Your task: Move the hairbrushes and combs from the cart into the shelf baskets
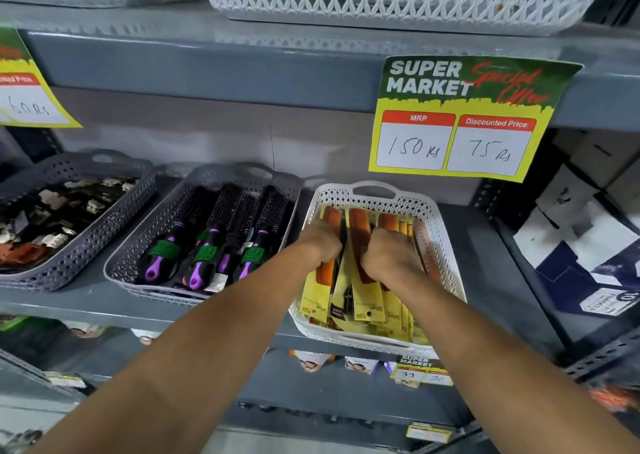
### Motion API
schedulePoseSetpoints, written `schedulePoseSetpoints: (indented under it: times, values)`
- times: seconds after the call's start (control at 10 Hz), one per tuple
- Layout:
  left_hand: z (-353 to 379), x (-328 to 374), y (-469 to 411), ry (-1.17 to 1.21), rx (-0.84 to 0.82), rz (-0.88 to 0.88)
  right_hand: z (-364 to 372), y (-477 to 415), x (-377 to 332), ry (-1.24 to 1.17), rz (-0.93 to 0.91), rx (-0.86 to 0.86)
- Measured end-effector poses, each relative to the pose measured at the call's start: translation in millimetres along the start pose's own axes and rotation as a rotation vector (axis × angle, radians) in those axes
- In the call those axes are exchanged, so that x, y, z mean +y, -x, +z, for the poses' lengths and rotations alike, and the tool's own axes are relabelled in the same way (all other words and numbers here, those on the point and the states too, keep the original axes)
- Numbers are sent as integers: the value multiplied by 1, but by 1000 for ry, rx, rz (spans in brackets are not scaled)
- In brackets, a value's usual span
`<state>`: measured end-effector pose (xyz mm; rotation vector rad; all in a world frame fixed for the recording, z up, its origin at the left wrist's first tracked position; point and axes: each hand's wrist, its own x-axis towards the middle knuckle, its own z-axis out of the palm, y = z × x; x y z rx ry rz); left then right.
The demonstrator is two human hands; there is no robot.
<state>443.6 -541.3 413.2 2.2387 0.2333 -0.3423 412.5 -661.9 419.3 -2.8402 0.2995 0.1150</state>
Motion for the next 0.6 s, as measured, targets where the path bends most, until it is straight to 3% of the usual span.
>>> schedulePoseSetpoints:
  times: [0.3,0.5,0.6]
  values:
    - [11,2,14,-477,69,151,3,8,3,90,-82,42]
    - [2,0,19,-391,61,221,-7,17,5,75,-128,120]
    - [-6,4,24,-446,193,288,-6,21,5,85,-129,174]
